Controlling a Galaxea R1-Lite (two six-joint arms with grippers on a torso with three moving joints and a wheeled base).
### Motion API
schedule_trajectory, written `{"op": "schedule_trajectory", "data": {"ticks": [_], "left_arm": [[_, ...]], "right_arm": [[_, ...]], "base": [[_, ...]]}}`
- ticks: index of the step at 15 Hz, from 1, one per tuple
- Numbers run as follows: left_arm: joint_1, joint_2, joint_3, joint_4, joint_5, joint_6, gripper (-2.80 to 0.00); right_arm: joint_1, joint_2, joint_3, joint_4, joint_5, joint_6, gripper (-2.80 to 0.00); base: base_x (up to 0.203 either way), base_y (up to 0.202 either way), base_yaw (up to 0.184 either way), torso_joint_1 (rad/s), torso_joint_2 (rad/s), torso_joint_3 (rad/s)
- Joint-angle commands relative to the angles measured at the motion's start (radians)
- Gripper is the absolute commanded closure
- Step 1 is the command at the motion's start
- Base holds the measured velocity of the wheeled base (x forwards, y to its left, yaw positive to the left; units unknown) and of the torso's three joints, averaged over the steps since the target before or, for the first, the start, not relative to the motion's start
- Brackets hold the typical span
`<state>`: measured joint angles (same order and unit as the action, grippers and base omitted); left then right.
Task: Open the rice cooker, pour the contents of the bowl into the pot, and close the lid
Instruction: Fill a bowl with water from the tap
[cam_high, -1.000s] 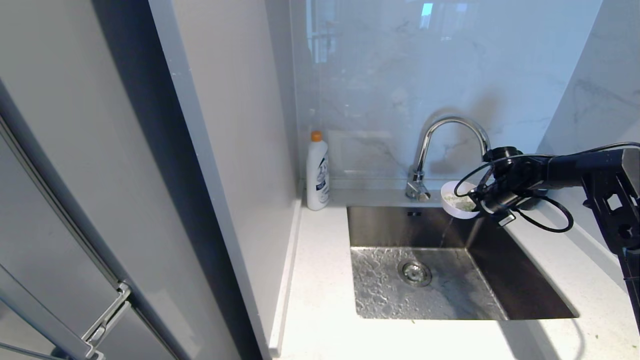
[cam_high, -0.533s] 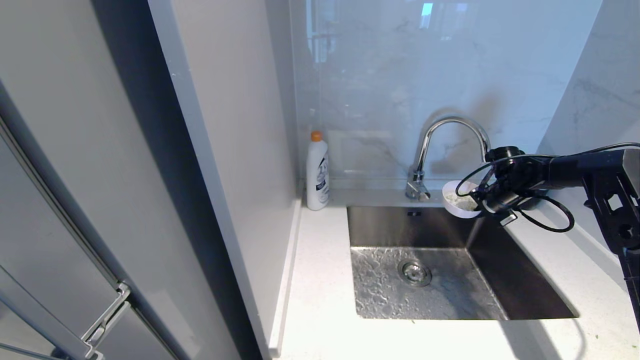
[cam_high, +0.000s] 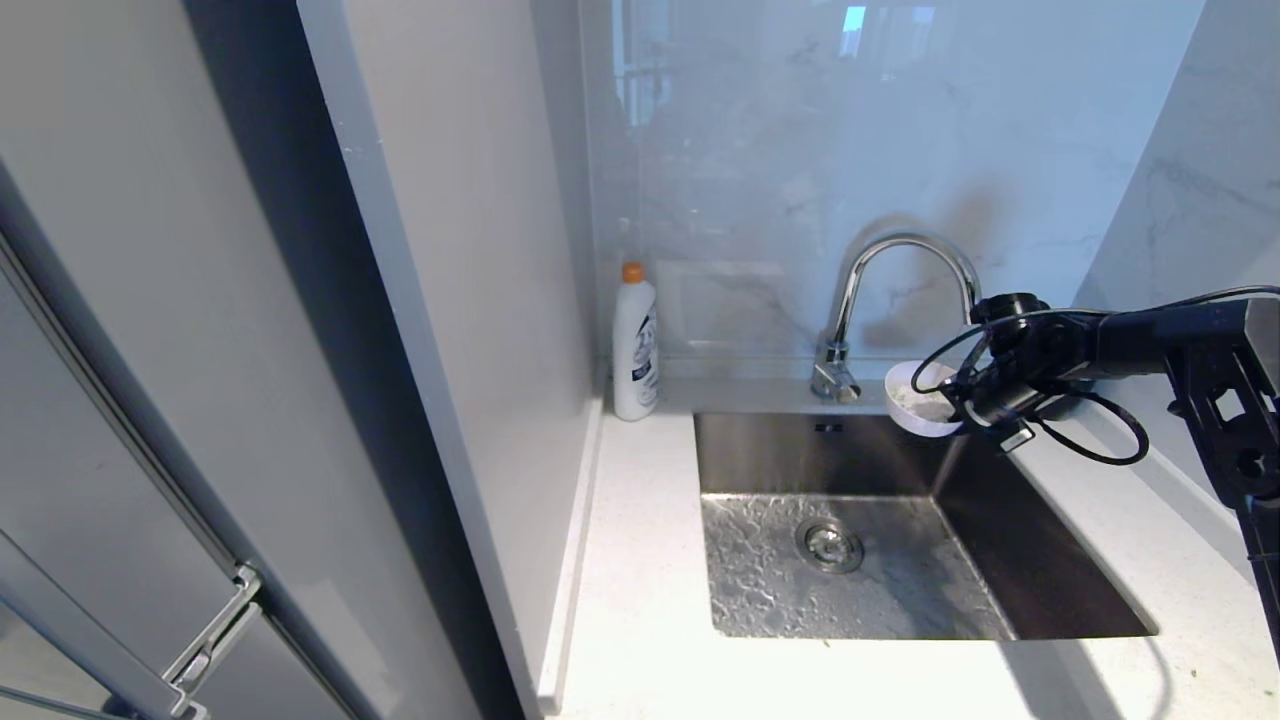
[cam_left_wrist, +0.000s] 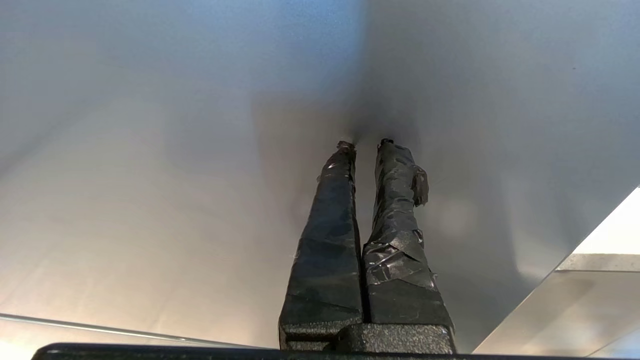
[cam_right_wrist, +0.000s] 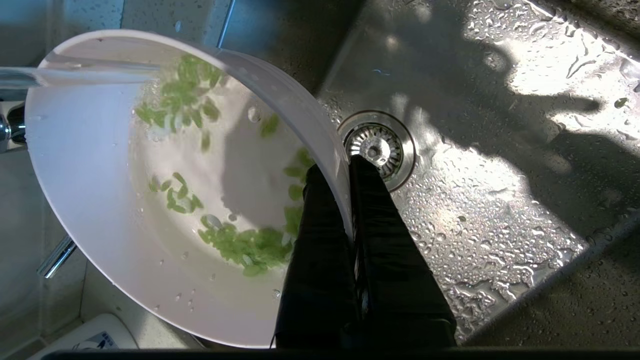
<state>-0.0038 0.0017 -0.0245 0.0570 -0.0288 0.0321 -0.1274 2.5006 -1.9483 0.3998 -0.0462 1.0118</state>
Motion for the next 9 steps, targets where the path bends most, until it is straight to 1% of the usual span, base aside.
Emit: {"op": "schedule_trajectory", "data": {"ticks": [1, 9], "left_arm": [[-0.001, 0.000, 0.000, 0.001, 0.000, 0.000, 0.00], [-0.001, 0.000, 0.000, 0.000, 0.000, 0.000, 0.00]], "right_arm": [[-0.001, 0.003, 0.000, 0.002, 0.000, 0.005, 0.00], [-0.001, 0.000, 0.000, 0.002, 0.002, 0.008, 0.00]], "base": [[0.000, 0.000, 0.000, 0.000, 0.00, 0.000], [0.000, 0.000, 0.000, 0.000, 0.00, 0.000]]}}
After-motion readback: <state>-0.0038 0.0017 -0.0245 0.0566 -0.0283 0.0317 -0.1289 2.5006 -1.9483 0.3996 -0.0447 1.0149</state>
